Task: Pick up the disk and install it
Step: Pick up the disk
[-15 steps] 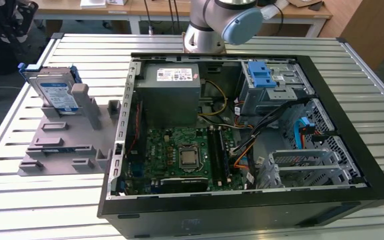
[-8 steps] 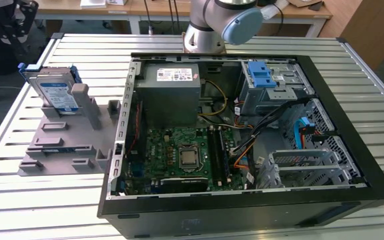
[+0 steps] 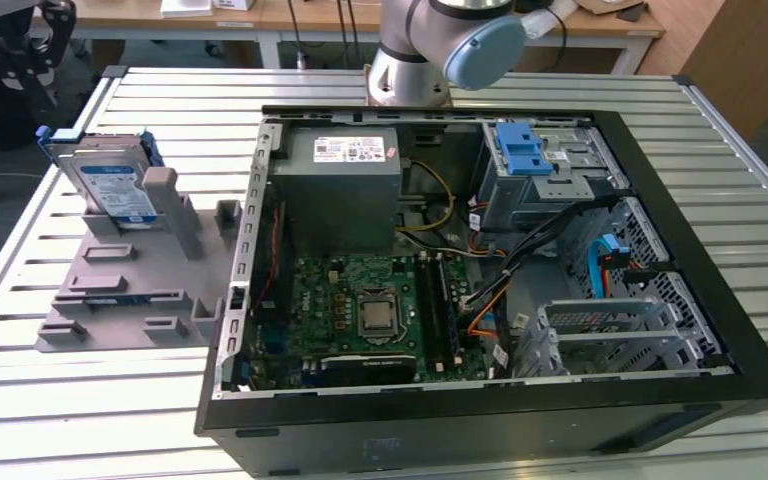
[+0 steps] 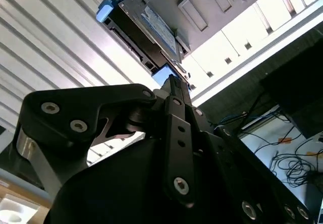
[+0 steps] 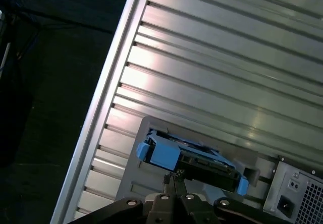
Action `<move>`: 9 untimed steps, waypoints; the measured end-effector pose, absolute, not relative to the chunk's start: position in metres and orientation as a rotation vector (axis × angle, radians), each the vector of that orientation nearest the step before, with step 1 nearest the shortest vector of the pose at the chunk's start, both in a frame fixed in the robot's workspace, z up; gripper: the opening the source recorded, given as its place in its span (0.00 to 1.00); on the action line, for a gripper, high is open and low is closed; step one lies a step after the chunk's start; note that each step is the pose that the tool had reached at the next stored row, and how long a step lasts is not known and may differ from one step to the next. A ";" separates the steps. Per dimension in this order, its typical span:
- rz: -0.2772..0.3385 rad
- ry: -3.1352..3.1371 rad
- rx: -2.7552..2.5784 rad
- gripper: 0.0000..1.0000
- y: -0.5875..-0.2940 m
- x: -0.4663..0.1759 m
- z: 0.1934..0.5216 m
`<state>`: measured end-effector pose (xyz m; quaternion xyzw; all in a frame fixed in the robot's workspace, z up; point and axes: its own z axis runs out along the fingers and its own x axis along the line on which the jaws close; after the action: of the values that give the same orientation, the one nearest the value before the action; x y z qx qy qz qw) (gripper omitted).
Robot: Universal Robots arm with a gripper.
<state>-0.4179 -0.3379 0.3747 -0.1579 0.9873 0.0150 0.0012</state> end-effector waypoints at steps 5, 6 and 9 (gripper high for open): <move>0.047 3.078 -0.621 0.11 -0.338 -0.418 0.374; 0.047 3.072 -0.649 0.11 -0.338 -0.418 0.374; 0.047 3.055 -0.730 0.11 -0.338 -0.418 0.374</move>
<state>-0.4179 -0.3379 0.3740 -0.2323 0.9725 0.0150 0.0003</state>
